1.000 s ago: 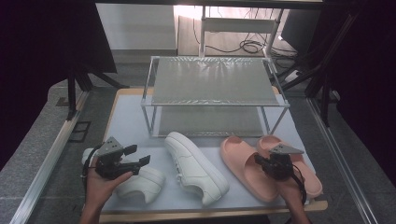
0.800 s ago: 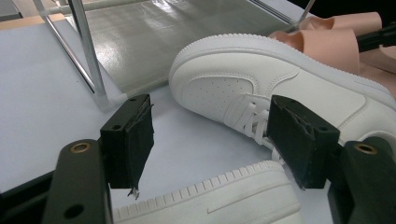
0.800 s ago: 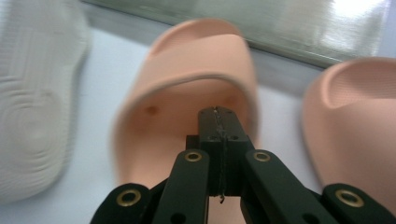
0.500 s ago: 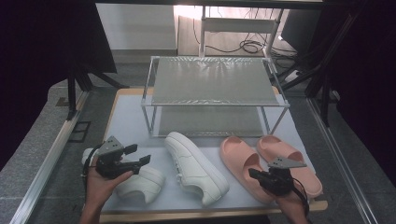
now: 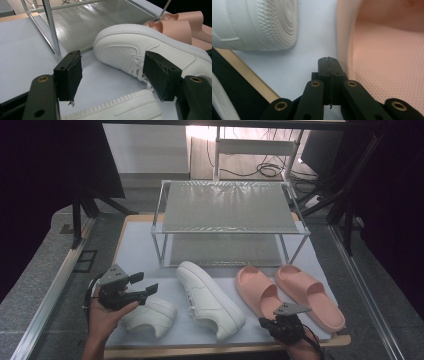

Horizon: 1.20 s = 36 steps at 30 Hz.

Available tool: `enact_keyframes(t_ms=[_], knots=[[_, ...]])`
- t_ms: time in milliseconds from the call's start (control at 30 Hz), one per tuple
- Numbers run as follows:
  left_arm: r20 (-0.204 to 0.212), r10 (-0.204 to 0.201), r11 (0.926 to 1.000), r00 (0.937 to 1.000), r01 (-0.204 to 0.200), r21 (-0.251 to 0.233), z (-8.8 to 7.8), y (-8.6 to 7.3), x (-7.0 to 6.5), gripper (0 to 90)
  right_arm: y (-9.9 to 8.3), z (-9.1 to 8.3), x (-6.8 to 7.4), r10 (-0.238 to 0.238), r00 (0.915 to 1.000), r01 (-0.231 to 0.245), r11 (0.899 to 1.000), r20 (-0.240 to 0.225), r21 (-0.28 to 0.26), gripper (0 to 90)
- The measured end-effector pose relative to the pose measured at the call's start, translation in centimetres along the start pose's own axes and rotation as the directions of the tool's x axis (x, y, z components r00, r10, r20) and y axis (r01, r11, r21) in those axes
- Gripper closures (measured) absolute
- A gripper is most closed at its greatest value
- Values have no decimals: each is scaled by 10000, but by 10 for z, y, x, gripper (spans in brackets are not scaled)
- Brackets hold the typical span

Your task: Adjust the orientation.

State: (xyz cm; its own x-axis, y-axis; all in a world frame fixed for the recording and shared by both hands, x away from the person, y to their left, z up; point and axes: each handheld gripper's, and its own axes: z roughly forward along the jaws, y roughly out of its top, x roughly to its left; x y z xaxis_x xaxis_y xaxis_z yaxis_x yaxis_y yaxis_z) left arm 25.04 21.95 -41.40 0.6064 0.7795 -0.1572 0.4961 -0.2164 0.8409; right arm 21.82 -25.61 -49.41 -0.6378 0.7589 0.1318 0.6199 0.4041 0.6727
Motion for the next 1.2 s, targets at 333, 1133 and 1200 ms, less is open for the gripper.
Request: enact_keyframes(t_ms=[333,1133,1200], knots=[[-4,6,10000,10000,-6,20,0,0,0,319,-7,-8,-17,344,9994,-344,9994,48,5,900],[-51,-4,10000,10000,4,-13,-2,1,0,319,-5,-82,-81,1438,9873,-1304,9763,675,-1725,827],[-57,-25,10000,10000,25,-32,-3,1,0,320,-8,-91,-99,1587,9819,-1377,9728,1032,-1861,802]])
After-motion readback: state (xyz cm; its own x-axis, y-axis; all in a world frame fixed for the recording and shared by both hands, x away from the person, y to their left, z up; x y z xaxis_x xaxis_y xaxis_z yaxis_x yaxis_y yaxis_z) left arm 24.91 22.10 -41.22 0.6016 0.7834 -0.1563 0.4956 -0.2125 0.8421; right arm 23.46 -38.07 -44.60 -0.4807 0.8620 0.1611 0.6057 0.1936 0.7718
